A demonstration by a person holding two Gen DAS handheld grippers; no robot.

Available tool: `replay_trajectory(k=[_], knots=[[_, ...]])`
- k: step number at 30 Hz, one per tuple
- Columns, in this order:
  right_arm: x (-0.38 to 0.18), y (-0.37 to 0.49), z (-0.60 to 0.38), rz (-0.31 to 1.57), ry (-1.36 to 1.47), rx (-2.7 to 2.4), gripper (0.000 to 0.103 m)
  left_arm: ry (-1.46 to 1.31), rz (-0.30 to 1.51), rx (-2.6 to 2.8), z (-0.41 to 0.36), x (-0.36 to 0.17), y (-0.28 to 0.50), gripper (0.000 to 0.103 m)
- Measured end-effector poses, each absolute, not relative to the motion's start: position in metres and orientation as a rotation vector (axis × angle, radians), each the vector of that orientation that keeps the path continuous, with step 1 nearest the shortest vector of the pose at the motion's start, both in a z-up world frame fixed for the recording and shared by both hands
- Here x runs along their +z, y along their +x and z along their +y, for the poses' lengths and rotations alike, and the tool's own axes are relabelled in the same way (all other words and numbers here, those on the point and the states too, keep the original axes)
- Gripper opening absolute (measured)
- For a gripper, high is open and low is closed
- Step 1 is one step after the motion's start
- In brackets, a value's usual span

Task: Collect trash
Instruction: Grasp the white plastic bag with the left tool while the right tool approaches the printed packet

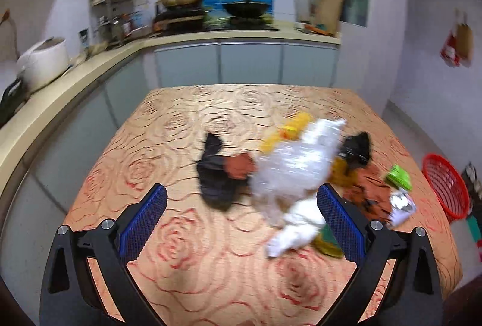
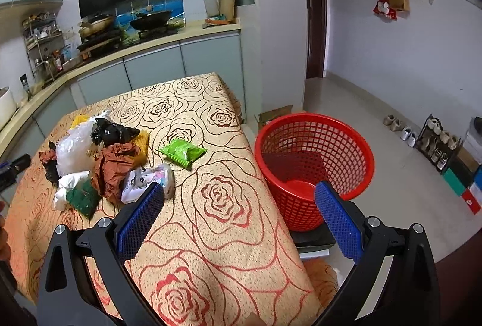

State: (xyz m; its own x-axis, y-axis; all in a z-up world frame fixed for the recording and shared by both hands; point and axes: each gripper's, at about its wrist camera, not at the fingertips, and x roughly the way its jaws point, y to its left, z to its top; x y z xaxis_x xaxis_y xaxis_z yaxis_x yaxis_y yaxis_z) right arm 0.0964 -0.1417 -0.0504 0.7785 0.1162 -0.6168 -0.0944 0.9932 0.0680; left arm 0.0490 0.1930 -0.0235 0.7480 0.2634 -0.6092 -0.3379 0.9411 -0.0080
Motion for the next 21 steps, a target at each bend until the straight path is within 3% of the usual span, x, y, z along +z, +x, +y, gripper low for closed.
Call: replay_trajectory(k=[6, 16, 21], knots=[[-0.056, 0.112, -0.13, 0.697, 0.007, 0.147, 0.097, -0.189, 0.682, 0.317, 0.214, -0.033, 0.046, 0.096], [-0.061, 0.132, -0.11, 0.732, 0.002, 0.193, 0.097, -0.044, 0.792, 0.192, 0.159, -0.066, 0.082, 0.095], [-0.064, 0.138, -0.109, 0.749, 0.003, 0.197, 0.097, -0.056, 0.815, 0.135, 0.151, -0.073, 0.1, 0.076]])
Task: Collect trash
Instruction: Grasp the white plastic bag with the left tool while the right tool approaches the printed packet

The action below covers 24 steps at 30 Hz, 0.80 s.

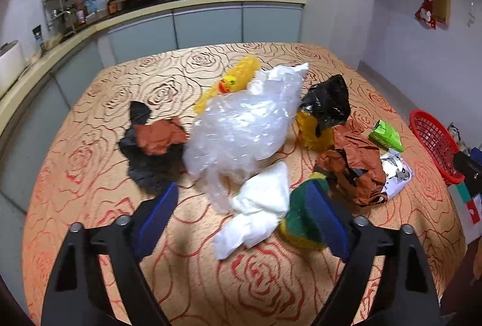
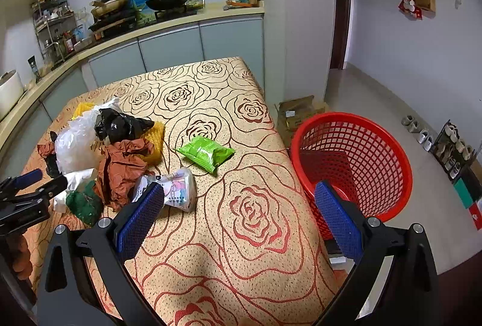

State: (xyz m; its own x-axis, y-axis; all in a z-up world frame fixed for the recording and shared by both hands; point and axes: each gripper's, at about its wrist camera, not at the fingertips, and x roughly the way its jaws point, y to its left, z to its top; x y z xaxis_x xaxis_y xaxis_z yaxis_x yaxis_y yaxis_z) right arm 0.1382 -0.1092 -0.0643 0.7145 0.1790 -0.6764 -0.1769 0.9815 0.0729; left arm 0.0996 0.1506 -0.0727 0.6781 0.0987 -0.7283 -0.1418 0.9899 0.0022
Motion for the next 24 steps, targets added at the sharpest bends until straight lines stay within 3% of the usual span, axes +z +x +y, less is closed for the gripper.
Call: replay_trajectory(k=[5, 9, 14, 24], knots=[[-0.067, 0.143, -0.106, 0.76, 0.002, 0.209, 0.097, -0.06, 0.873, 0.103, 0.148, -0.088, 0.113, 0.042], [-0.068, 0.146, -0.102, 0.766, 0.0, 0.216, 0.097, -0.075, 0.89, 0.091, 0.151, -0.095, 0.115, 0.04], [-0.071, 0.149, -0.098, 0.779, 0.001, 0.225, 0.097, -0.073, 0.87, 0.09, 0.155, -0.092, 0.108, 0.029], [-0.077, 0.148, -0.087, 0.794, -0.012, 0.246, 0.097, -0.064, 0.769, 0.129, 0.165, -0.06, 0.077, 0.028]])
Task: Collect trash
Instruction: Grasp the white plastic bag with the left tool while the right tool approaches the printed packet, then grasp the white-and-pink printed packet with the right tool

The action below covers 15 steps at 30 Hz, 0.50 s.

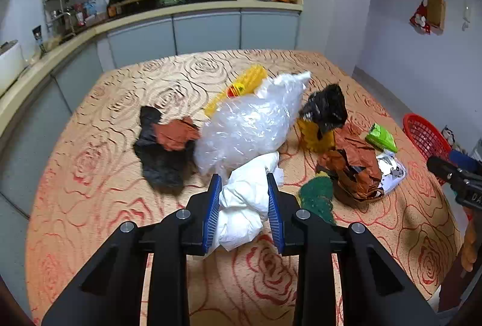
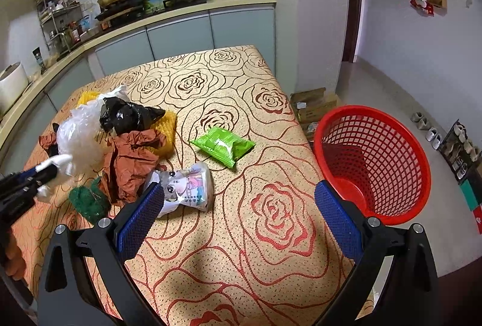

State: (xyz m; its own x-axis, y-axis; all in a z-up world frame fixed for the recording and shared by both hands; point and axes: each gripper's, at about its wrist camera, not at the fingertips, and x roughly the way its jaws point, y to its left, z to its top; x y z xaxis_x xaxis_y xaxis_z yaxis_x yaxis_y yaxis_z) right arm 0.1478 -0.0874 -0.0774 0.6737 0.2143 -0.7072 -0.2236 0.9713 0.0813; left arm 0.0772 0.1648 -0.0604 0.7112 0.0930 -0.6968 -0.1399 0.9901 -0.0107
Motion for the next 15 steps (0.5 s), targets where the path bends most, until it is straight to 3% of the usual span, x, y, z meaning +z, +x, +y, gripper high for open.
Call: replay_trajectory(k=[9, 15], knots=[[-0.091, 0.155, -0.061, 0.817, -0.068, 0.298, 0.097, -0.08, 0.709, 0.184, 0.177, -0.038, 0.068, 0.028], [-0.106, 0.169, -0.04, 0.852, -0.104, 0.325, 0.091, -0.07, 0.685, 0.187, 0.18, -0.027, 0.063, 0.028]])
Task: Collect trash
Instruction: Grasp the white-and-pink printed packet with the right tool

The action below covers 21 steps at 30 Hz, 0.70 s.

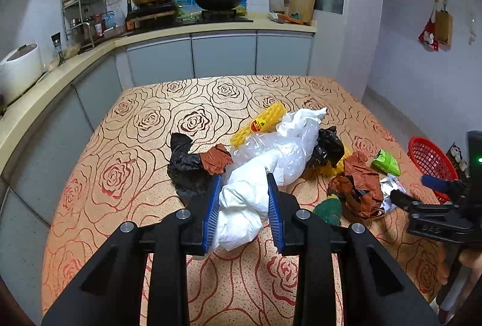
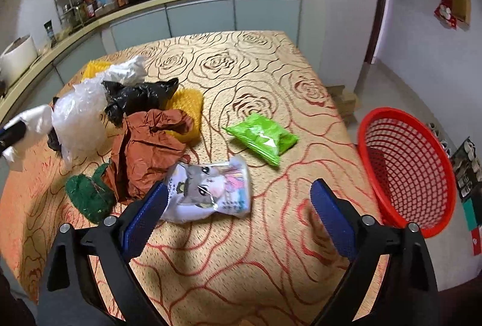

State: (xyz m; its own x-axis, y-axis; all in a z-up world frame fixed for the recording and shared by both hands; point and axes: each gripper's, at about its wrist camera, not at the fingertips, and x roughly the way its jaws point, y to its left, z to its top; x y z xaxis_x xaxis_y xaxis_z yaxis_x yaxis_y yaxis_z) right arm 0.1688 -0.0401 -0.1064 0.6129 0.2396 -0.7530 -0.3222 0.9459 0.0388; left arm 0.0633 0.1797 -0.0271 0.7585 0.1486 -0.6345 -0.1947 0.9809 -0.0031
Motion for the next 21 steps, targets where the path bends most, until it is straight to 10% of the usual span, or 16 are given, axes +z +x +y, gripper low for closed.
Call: replay_trajectory(k=[21], knots=[[-0.111, 0.165, -0.044, 0.888, -0.037, 0.415, 0.043, -0.08, 0.657, 0.21, 0.186, -0.018, 0.058, 0.028]])
